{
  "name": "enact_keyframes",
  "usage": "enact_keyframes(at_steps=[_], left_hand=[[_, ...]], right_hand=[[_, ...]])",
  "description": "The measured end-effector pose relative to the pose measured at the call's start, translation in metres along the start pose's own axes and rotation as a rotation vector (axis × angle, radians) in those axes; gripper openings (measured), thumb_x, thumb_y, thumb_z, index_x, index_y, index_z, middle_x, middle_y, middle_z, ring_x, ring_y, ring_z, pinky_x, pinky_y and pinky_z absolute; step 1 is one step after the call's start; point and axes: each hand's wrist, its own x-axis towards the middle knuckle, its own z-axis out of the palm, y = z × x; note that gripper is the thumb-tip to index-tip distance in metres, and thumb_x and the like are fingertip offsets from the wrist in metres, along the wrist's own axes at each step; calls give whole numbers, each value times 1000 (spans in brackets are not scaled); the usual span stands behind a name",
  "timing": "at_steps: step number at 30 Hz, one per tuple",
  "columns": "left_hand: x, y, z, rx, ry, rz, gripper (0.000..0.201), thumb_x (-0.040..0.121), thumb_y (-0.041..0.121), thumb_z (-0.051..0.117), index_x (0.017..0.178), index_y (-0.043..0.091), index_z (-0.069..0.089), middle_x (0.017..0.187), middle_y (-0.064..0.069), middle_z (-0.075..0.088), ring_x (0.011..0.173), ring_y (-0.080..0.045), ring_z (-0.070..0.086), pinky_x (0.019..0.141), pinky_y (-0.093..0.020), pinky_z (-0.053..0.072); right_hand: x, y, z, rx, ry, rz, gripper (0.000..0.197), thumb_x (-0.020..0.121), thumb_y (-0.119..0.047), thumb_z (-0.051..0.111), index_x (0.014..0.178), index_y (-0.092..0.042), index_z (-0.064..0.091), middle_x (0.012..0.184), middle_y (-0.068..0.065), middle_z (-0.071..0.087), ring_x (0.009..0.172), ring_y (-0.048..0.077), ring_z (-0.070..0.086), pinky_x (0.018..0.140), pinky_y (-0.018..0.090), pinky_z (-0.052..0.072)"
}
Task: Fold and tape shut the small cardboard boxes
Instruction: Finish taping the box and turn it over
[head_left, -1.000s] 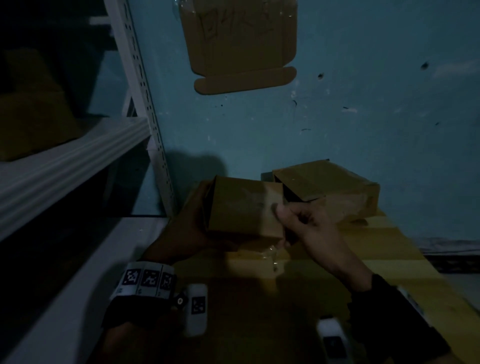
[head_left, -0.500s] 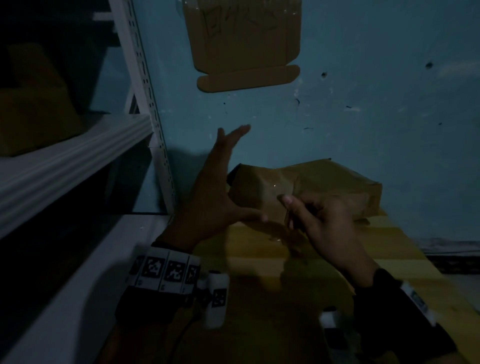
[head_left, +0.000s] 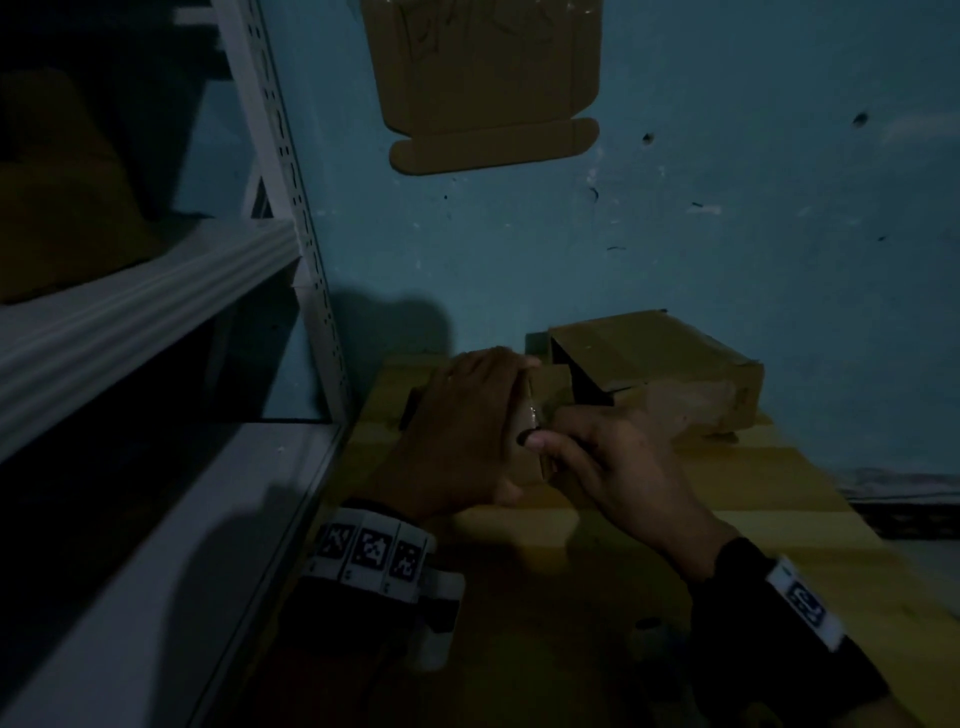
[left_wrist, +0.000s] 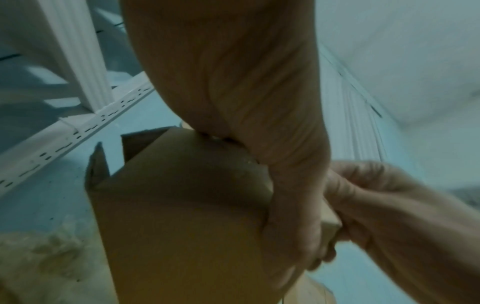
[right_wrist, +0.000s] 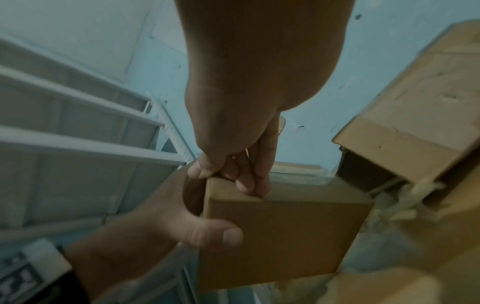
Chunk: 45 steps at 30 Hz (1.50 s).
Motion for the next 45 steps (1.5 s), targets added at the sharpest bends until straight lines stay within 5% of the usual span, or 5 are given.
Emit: enact_keyframes(at_steps=[4,13,32,40,45], left_hand=[[-4,-3,-4,-108,-19,15,110,38,27,91,137,27,42,138,7,44,124,-10,38,90,-24,25],[-14,-2,-16,-278,-84,36,108,40,28,88,137,33,41,135,14,40,128,-11,38,106,-45,36],[-31,-30,-32,-576,-171,-68,107,51,6,94,139,31,41,138,12,41,129,-8,43,101,-30,47],[-36,-33,-37,-627,-190,-94,105,50,18,91,141,36,40,140,5,42,133,-13,43,107,-43,44],[-39,-43,-36,-633,-183,-94,109,53,-6,91,144,27,40,140,9,46,134,-6,43,107,-23,41]], right_hand=[[-1,0,1,122,-14,52,41,99,-49,51,72,-22,65,66,-11,64,63,6,63,59,30,49],[-3,9,-9,183,36,219,41,95,-51,53,67,-23,63,62,-3,64,59,12,62,57,28,49],[-2,8,-11,-94,160,464,42,90,-60,60,71,-24,63,86,-6,60,78,10,58,59,24,35],[-1,5,-16,260,174,478,50,98,-38,61,59,-6,62,56,9,65,53,26,64,61,51,55],[-5,14,-18,292,297,505,53,91,-50,59,69,-2,66,61,16,66,58,37,64,62,59,55]])
